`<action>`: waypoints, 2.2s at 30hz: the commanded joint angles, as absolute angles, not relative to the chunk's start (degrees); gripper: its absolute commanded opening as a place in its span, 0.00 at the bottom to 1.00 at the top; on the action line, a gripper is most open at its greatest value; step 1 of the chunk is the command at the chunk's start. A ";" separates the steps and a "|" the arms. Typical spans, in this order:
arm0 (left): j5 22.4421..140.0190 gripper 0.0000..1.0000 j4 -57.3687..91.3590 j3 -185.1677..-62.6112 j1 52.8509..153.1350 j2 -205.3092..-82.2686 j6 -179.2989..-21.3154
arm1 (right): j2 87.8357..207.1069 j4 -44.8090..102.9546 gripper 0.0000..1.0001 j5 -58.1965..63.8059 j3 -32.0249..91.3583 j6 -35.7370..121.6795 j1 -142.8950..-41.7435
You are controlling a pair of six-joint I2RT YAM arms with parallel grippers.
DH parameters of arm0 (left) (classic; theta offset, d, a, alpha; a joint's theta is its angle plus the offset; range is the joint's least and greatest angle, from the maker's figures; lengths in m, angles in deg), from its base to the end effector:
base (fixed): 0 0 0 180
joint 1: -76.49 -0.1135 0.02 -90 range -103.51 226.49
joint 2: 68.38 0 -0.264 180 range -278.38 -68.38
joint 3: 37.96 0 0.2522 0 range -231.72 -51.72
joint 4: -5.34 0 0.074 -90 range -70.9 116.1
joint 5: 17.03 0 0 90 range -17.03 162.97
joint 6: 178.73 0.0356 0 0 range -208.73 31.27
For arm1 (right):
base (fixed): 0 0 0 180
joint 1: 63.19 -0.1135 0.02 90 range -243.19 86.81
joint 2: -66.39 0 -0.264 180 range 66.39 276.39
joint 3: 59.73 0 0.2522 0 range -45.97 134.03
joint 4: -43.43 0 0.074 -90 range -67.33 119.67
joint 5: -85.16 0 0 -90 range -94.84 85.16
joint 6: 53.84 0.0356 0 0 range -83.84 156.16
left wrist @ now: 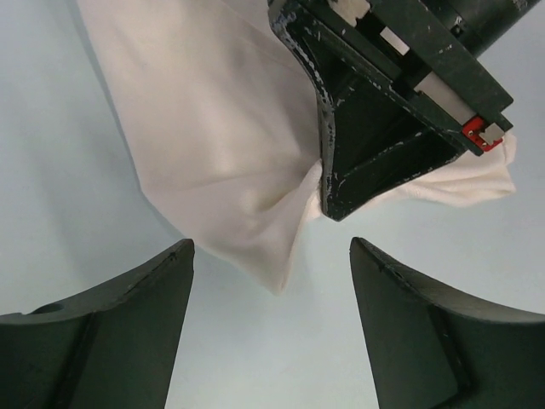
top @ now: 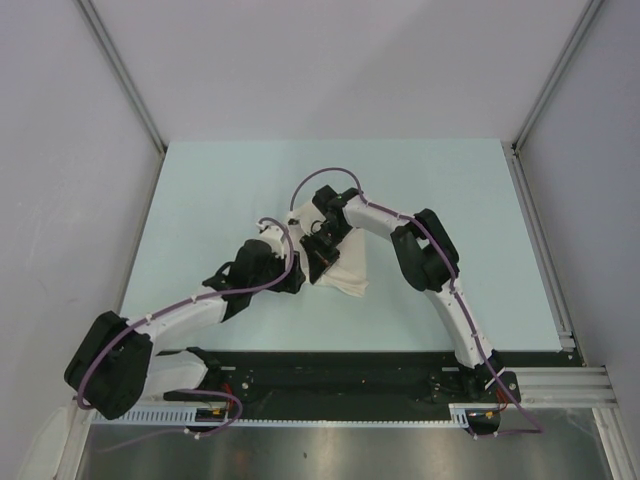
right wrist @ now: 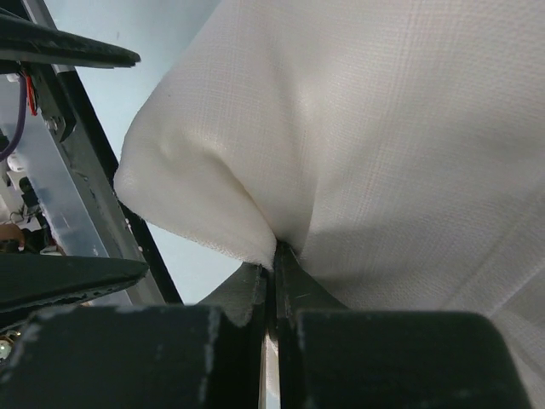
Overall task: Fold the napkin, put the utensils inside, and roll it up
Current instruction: Roll the napkin with the utensil
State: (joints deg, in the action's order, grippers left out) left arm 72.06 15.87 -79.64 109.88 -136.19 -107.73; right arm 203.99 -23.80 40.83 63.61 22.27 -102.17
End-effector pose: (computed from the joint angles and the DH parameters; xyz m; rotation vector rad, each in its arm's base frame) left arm 0.1962 -0.1287 0.1814 0.2734 2.2378 -0.4838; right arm 0.3525 0.3180 0.1316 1.3516 -2.5175 -1.2200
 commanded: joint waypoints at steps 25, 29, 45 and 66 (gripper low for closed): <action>70.15 0.00 20.14 -84.33 109.72 -141.07 -115.00 | 204.30 -26.24 0.02 37.00 64.51 23.59 -100.72; 73.14 0.00 20.68 -84.42 106.47 -139.93 -118.42 | 199.82 -22.55 0.26 35.86 60.14 24.90 -100.37; 90.37 0.00 19.80 -85.30 96.89 -143.62 -120.10 | 169.76 16.29 0.91 15.75 26.11 27.99 -105.37; 96.26 0.00 19.36 -85.29 91.88 -144.67 -120.37 | 174.06 26.07 0.47 -12.84 20.48 19.19 -119.35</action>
